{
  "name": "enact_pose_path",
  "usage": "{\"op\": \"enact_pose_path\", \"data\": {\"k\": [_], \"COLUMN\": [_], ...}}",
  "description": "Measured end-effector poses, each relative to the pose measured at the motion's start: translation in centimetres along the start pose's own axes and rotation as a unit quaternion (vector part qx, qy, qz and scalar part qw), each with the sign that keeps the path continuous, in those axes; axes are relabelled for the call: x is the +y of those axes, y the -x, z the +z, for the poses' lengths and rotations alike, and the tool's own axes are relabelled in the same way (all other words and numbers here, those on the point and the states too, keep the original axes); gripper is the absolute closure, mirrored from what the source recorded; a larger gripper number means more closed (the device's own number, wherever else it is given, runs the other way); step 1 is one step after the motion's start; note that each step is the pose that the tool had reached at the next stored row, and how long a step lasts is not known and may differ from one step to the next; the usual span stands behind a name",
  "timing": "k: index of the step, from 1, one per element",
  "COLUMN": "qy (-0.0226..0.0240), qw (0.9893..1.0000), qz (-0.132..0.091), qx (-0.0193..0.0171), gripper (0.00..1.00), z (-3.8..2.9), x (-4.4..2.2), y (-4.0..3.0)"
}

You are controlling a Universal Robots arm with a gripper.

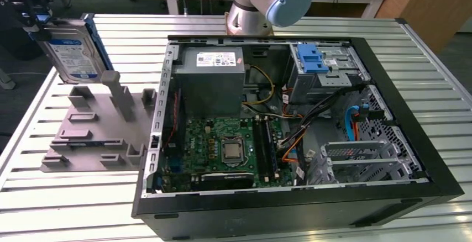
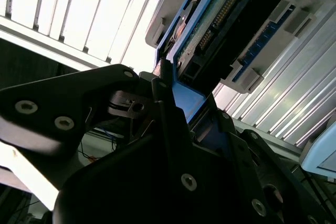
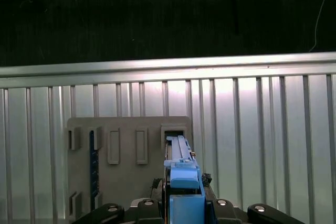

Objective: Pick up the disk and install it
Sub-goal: 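Pick up the disk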

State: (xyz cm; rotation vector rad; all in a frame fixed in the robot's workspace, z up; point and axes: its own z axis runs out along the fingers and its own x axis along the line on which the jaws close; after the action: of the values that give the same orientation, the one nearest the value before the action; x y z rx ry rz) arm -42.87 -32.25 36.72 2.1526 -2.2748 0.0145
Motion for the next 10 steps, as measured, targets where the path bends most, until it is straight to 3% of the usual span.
{"op": "enact_pose_path", "data": {"k": [10], "qy": [0.0], "qw": [1.0], "qz": [0.0], "qx": [0.0], "gripper": [0.64], "z": [-0.5], "x": [0.0], "y": [0.0]}}
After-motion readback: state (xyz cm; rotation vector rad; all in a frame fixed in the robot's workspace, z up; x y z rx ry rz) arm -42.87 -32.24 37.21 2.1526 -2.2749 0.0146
